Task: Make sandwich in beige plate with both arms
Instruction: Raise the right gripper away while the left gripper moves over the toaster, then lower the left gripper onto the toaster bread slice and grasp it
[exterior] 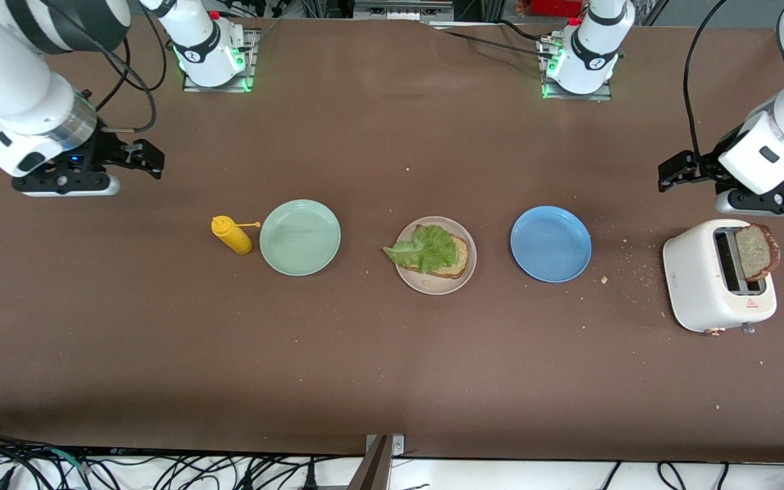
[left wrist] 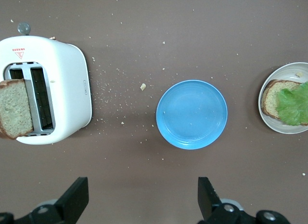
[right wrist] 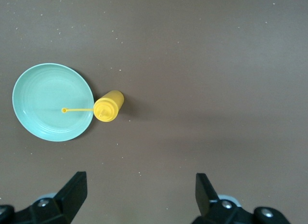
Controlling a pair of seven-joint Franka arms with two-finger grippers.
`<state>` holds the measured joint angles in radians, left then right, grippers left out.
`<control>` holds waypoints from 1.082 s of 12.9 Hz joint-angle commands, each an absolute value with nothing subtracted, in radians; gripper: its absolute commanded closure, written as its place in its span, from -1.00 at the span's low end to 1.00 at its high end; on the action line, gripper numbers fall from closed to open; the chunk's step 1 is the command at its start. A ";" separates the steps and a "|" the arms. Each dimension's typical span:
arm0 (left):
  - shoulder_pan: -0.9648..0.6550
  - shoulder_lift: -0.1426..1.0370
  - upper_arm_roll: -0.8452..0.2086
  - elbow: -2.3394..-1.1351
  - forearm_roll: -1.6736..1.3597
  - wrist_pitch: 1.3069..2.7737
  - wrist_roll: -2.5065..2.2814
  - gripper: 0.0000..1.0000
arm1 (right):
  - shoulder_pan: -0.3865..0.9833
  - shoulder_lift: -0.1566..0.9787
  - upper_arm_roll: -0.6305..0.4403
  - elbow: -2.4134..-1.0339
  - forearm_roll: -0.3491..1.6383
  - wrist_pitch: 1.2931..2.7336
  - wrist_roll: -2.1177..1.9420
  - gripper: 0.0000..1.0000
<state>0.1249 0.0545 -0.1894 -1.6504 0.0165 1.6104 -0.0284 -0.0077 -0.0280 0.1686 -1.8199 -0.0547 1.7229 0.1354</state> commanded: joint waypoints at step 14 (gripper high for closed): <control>0.393 0.319 -0.178 -1.503 0.032 1.763 0.201 -1.00 | 0.011 -0.028 0.041 -1.597 -0.021 1.497 0.121 -1.00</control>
<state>0.3788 0.2941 -0.1701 -1.5390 0.0178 1.7603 0.1701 -0.0024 -0.0334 0.0555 -1.6391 -0.0314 1.5253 0.1347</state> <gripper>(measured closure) 0.000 0.000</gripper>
